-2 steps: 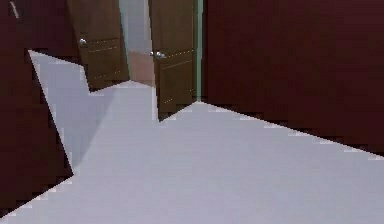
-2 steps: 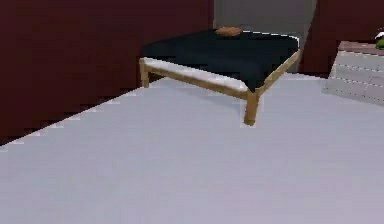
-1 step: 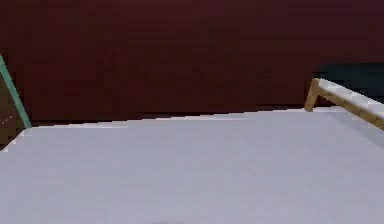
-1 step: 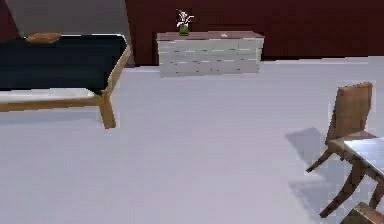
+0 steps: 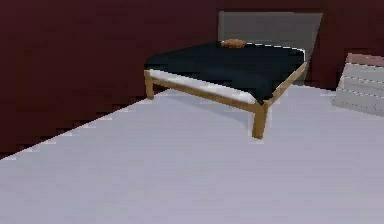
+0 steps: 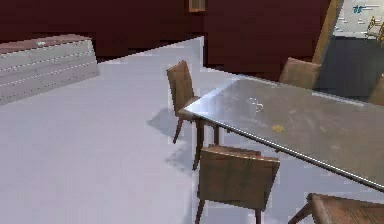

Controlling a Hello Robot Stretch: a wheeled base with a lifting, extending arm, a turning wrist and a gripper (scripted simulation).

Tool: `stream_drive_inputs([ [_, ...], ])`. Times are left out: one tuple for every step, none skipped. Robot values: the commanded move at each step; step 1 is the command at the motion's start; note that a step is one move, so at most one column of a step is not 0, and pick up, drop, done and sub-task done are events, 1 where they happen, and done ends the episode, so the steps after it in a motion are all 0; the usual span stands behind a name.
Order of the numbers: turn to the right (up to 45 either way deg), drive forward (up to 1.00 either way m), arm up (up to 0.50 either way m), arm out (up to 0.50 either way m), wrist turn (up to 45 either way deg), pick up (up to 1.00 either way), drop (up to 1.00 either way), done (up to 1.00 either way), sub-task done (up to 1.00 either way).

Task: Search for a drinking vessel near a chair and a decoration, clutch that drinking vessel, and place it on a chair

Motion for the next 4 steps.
stream_drive_inputs([
  [18.0,0.0,0.0,0.0,0.0,0.0,0.0,0.0,0.0],
  [45.0,0.0,0.0,0.0,0.0,0.0,0.0,0.0,0.0],
  [45.0,0.0,0.0,0.0,0.0,0.0,0.0,0.0,0.0],
  [21.0,0.0,0.0,0.0,0.0,0.0,0.0,0.0,0.0],
])
